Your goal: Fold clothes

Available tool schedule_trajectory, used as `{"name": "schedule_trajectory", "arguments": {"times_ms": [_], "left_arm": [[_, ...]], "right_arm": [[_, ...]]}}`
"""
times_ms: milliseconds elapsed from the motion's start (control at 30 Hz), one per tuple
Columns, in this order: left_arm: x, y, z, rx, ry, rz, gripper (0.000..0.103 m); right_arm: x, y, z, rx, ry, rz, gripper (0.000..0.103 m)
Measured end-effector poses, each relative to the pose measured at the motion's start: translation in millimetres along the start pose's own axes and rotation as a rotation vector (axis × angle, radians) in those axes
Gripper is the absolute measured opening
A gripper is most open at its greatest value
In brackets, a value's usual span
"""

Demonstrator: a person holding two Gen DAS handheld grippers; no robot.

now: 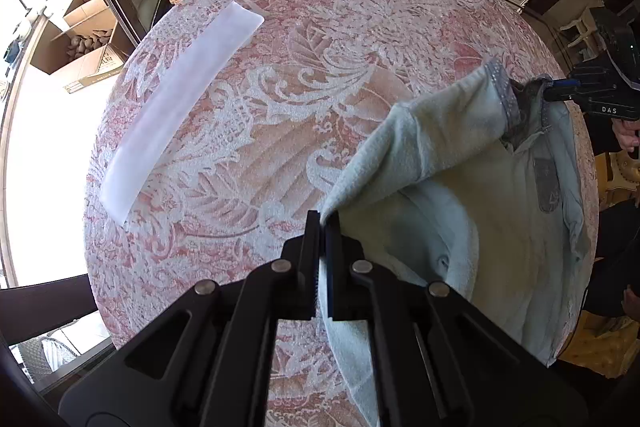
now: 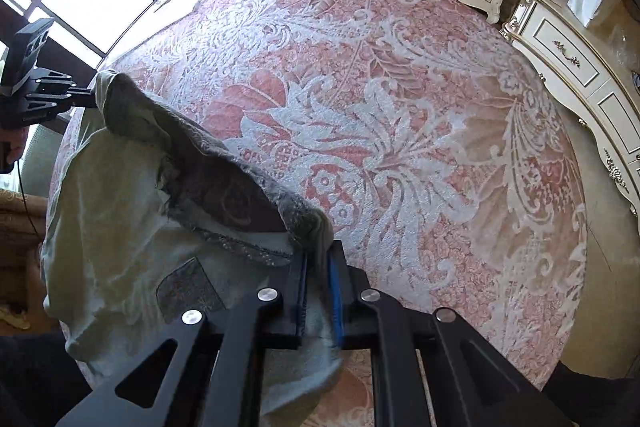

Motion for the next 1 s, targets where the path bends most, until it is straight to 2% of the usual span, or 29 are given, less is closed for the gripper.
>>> {"name": "schedule_trajectory", "arguments": {"times_ms": [67, 167, 300, 367, 500, 567, 633, 700, 800, 867, 933, 1000], "left_arm": [[-3, -3, -1, -0.002, -0.01, 0.007, 0.003], [-7, -8, 1, -0.035, -0.05, 0.018, 0.006], [-13, -15, 14, -0.199, -0.142, -0.012, 0.008], [-12, -18, 20, -0.277, -0.183, -0.023, 0.009], [1, -31, 21, -0.34, -0.241, 0.011, 0.011], [6, -36, 21, -0.376, -0.273, 0.028, 0.024], [2, -34, 20, -0.416, -0.291, 0.014, 0.028], [-7, -29, 10, -0.378, -0.275, -0.04, 0.028], [1, -22, -17, -0.115, -0.13, 0.001, 0.028], [9, -14, -37, 0.036, -0.061, 0.028, 0.041], [19, 2, -51, 0.106, -0.044, 0.042, 0.049], [28, 24, -62, 0.171, -0.005, 0.05, 0.05]], "right_arm": [[2, -4, 5, -0.041, -0.007, 0.022, 0.008], [-3, -7, 14, -0.096, 0.051, 0.027, 0.008], [-13, -3, 10, -0.102, 0.117, 0.003, 0.007], [-12, -2, 12, -0.128, 0.118, 0.006, 0.007], [-10, -2, 12, -0.143, 0.128, 0.004, 0.007], [-9, -2, 11, -0.147, 0.134, 0.003, 0.008], [-10, -5, 13, -0.157, 0.14, 0.0, 0.008], [-13, -5, 13, -0.164, 0.147, -0.002, 0.01], [-12, -4, 12, -0.171, 0.167, 0.004, 0.01], [-11, -3, 12, -0.181, 0.179, 0.015, 0.019], [-6, -1, 13, -0.205, 0.172, 0.038, 0.019], [3, -1, 11, -0.226, 0.151, 0.081, 0.019]]}}
Point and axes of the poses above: each gripper's, at about its wrist camera, not at the fingertips, and x roughly against the way its jaws point, z to its right, y to its underside, the point moved 1 cm from there along -x, roughly the way its jaws point, and after that the axes turned 13 degrees about z, right-handed, at the moved point
